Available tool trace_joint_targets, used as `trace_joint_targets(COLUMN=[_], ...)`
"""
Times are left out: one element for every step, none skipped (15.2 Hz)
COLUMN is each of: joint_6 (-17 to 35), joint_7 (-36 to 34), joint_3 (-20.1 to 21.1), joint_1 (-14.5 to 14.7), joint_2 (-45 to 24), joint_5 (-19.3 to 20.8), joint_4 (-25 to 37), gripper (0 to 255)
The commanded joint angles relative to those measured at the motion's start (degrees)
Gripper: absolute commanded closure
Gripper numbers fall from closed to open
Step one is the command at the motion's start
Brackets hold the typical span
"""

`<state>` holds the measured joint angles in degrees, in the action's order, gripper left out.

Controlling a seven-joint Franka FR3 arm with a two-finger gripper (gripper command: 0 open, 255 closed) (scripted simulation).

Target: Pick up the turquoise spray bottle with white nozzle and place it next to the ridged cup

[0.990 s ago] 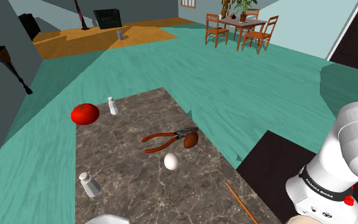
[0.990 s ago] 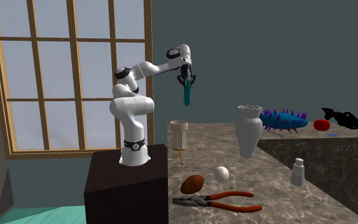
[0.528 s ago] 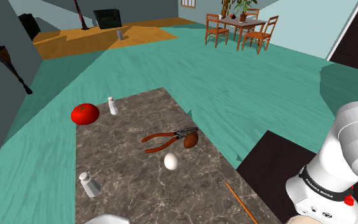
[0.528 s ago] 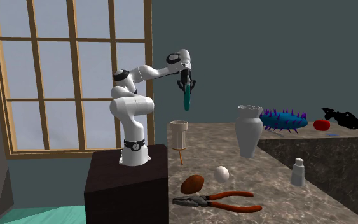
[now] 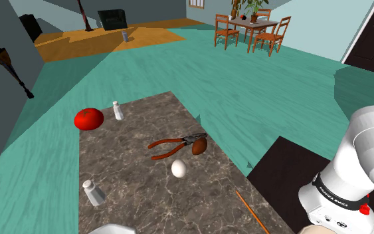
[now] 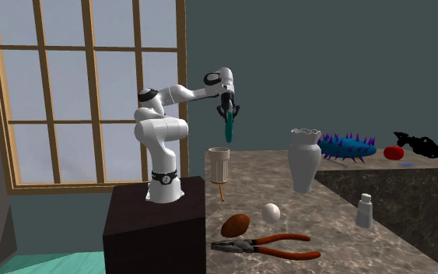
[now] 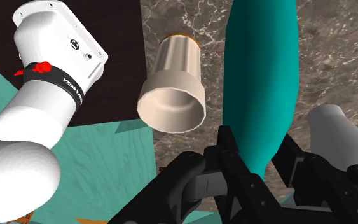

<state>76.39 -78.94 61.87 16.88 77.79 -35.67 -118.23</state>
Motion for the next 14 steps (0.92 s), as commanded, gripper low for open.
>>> trace_joint_targets(joint_6=[0.90,1.28,1.67,2.05,2.43,2.81,3.18,3.56,3.93,4.30,4.68,5.04,5.41,5.78], joint_7=[-0.10,-0.20,-0.31,-0.42,-0.53,-0.64,-0.76,-0.87,-0.99,-1.11,-1.23,-1.35,-1.47,-1.59], joint_3=[0.79,1.22,1.67,2.12,2.57,3.04,3.52,4.00,4.49,4.99,5.49,6.00,6.52,7.05], joint_1=[0.55,0.77,0.99,1.20,1.41,1.61,1.82,2.02,2.22,2.41,2.60,2.79,2.97,3.15], joint_2=[0.77,1.10,1.43,1.75,2.07,2.38,2.68,2.98,3.27,3.56,3.84,4.11,4.38,4.65], joint_5=[-0.84,-1.27,-1.71,-2.15,-2.60,-3.05,-3.51,-3.97,-4.44,-4.91,-5.39,-5.87,-6.35,-6.84], joint_4=[-1.51,-2.09,-2.67,-3.24,-3.79,-4.34,-4.87,-5.39,-5.90,-6.40,-6.88,-7.36,-7.82,-8.27], gripper=[255,255,255,255,255,255,255,255,255,255,255,255,255,255])
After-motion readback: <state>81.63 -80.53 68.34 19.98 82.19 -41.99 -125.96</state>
